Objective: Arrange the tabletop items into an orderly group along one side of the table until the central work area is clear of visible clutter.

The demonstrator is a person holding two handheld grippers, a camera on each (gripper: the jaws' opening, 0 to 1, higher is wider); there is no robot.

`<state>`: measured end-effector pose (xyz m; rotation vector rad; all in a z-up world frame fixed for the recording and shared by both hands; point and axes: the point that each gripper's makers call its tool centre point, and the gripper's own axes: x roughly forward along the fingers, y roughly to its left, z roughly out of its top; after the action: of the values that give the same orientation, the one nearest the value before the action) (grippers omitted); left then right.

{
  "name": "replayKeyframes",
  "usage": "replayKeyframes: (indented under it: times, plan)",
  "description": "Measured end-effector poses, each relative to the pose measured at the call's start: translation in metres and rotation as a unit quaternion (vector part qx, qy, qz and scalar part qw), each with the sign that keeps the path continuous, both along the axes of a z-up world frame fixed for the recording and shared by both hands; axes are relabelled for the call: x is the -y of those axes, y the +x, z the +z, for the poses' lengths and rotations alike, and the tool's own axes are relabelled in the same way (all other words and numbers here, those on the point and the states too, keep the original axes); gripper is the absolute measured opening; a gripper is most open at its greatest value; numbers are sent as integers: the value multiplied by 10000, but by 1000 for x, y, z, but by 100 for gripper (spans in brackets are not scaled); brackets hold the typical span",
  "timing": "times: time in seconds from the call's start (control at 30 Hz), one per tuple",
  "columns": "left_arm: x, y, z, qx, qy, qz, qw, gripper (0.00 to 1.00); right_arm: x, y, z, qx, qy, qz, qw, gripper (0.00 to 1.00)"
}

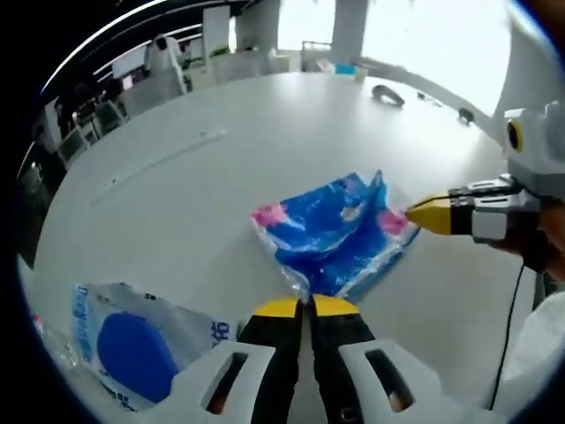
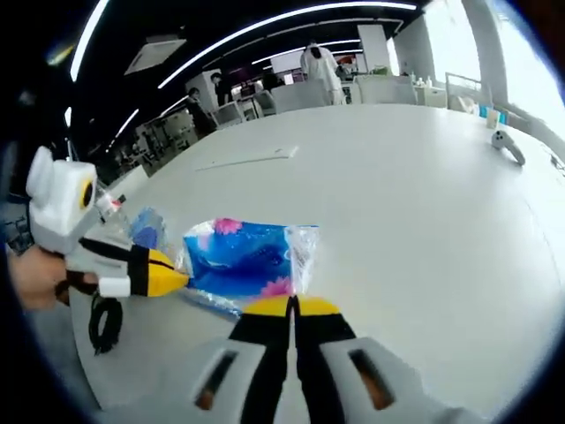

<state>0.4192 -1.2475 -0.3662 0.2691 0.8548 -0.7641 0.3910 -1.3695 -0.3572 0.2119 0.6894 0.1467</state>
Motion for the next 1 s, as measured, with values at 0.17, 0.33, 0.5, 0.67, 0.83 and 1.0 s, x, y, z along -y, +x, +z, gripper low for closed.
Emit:
replayKeyframes:
  times: [0.17,0.33,0.5,0.67,0.83,1.0]
  plan:
    - [0,2,-2,-30,-79,80,9999,0,2,-4,-7,-62,25,-40,10000,0]
    - [1,1,-4,-33,-92,111,9999,0,0,-6,-11,-128,115,-90,9998,0]
    - [1,0,-5,7,-91,126,9999,0,0,-5,-12,-174,65,-44,9998,0]
    - [1,0,-5,71,-44,120,9999,0,0,-6,-12,-197,98,-89,9997,0]
    - [1,0,-5,85,-53,120,9999,0,1,-5,-12,-212,49,-78,9997,0]
    - [3,-1,-4,67,-97,86,9999,6,1,-4,-13,-288,65,-28,9996,3]
